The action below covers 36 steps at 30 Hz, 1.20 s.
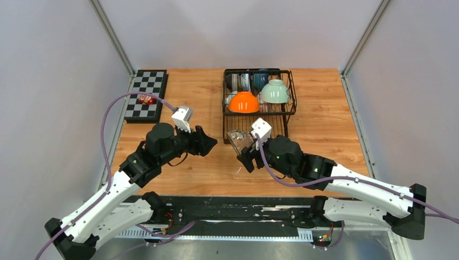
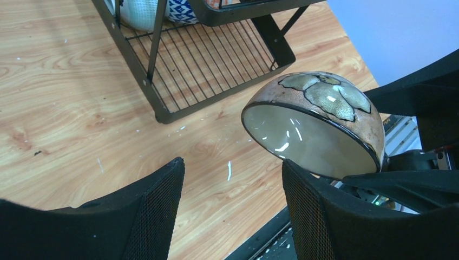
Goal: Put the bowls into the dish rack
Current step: Turn the bowl upside down on the dish rack.
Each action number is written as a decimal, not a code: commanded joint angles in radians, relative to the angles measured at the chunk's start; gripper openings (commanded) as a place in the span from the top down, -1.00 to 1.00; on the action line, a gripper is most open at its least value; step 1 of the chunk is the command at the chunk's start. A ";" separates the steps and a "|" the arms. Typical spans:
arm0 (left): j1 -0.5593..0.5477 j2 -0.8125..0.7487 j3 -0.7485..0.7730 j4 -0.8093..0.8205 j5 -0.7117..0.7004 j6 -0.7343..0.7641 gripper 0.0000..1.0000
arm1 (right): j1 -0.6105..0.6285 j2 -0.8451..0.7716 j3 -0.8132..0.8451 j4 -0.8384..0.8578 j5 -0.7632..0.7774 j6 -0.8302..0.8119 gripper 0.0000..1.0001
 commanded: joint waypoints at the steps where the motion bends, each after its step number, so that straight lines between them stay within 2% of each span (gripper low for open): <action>1: 0.001 -0.022 0.025 -0.034 -0.027 0.030 -0.36 | 0.009 0.015 0.086 0.030 0.016 -0.087 0.95; 15: 0.001 -0.023 0.016 -0.043 -0.022 0.045 -0.38 | 0.009 0.099 0.124 -0.032 0.051 -0.161 0.95; 36: 0.001 -0.080 0.073 -0.153 -0.066 0.092 -0.38 | 0.008 0.231 0.198 -0.081 0.200 -0.485 0.95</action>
